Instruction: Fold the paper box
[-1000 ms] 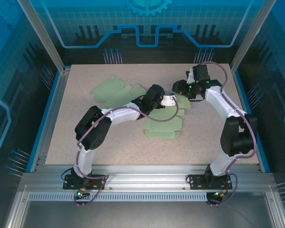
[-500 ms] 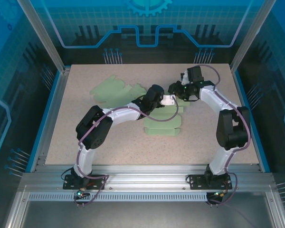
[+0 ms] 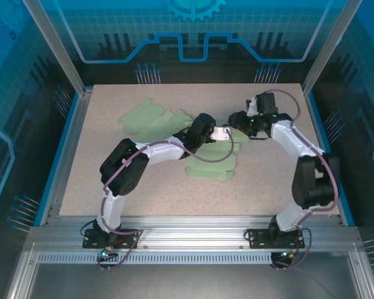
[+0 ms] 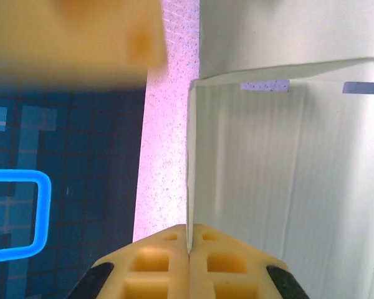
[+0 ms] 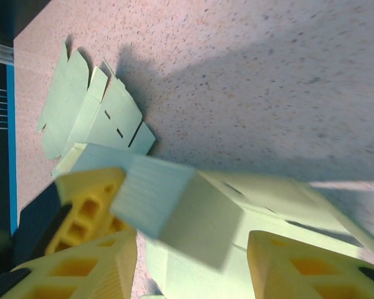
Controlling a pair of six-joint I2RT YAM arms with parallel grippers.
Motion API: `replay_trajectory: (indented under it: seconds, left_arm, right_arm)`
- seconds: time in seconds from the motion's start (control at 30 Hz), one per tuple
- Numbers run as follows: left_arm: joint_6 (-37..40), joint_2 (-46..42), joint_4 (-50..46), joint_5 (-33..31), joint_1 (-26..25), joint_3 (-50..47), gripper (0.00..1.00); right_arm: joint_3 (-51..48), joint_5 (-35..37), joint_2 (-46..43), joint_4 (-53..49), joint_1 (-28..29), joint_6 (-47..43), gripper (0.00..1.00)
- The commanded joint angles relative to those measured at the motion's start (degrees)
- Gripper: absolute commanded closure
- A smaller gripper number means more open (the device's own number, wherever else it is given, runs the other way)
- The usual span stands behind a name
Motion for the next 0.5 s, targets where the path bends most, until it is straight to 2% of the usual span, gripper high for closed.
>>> replay_trajectory:
  seconds: [0.0, 0.23, 0.47]
  left_arm:
    - [1.24, -0.37, 2.64, 0.89, 0.49, -0.53, 1.00]
    - [0.55, -0.12, 2.60, 1.19, 0.58, 0.08, 1.00]
    - [0.08, -0.09, 2.62, 1.16, 0.52, 0.31, 1.00]
  right_arm:
    - [-5.96, 0.55, -6.96, -0.88, -2.32, -1.70, 0.48]
    - [-20.57, 1.25, -13.73, 4.72, -4.50, 0.01, 0.49]
    - [-24.10, 0.90, -8.22, 11.97, -4.53, 0.72, 0.49]
